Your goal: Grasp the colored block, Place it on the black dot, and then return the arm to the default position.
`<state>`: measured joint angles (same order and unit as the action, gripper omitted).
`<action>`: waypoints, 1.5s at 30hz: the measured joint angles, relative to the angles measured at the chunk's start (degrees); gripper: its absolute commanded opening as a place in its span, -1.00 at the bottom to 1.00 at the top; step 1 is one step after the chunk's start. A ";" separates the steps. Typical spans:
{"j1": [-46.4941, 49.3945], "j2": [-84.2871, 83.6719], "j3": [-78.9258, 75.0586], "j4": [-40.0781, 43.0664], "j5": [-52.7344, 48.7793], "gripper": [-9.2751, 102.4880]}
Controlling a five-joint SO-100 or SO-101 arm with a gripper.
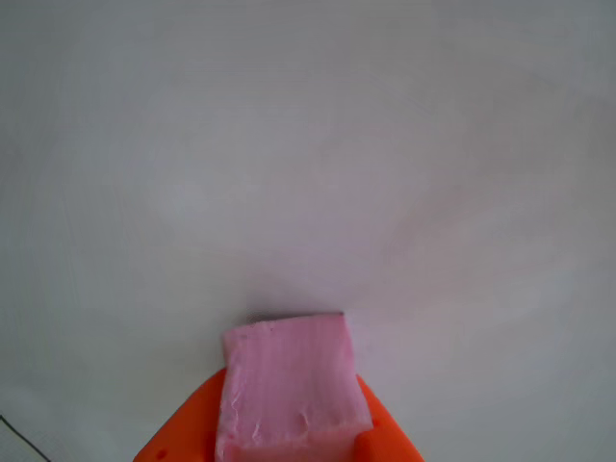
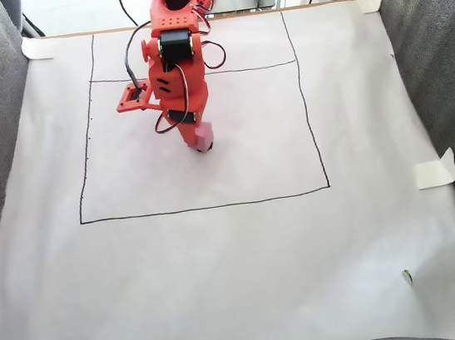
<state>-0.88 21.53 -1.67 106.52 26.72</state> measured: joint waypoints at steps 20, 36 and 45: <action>-0.44 0.00 1.85 0.09 -1.05 -0.63; -0.53 1.49 7.73 0.09 -2.90 -0.39; -0.53 11.95 22.59 -4.83 -3.34 -0.05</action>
<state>-1.41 33.49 20.92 101.69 23.38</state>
